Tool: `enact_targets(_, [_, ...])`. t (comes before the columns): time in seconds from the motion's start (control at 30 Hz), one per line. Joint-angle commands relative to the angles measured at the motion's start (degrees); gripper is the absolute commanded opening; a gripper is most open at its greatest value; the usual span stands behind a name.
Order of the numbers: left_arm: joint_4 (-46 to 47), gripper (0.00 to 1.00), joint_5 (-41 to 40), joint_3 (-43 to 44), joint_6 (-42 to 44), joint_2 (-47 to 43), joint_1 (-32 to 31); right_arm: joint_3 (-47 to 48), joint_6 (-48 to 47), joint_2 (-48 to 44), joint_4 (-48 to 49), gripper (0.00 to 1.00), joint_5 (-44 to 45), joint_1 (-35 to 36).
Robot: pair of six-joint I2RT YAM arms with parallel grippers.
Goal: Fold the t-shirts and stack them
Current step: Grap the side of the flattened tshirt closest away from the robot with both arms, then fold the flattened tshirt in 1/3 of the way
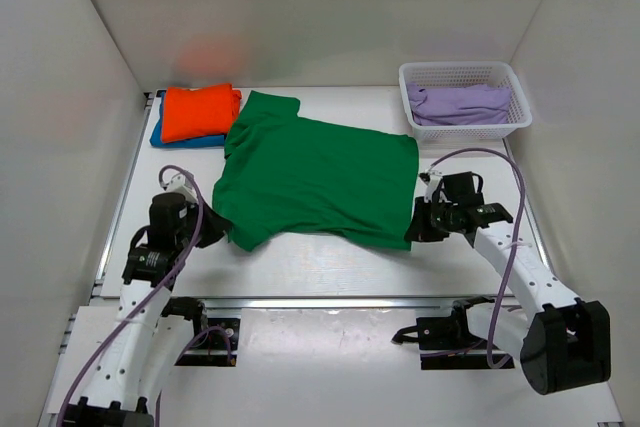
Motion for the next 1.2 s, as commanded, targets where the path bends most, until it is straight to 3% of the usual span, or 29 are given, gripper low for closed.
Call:
enact_targets(0.0, [3.2,0.00,-3.1,4.0,1.8,3.6,1.7,2.1,-1.9,-0.6,-2.7,0.00,-1.6,-2.7])
enact_targets(0.43, [15.1,0.00,-2.8,15.2,3.8,27.3,5.0,4.0,-5.0,7.6,-0.3,0.00,-5.6,-8.4])
enact_targets(1.17, [20.3,0.00,-0.1,39.6,4.5,61.7,4.4,23.6,-7.6,32.9,1.7,0.00,-5.0,-11.3])
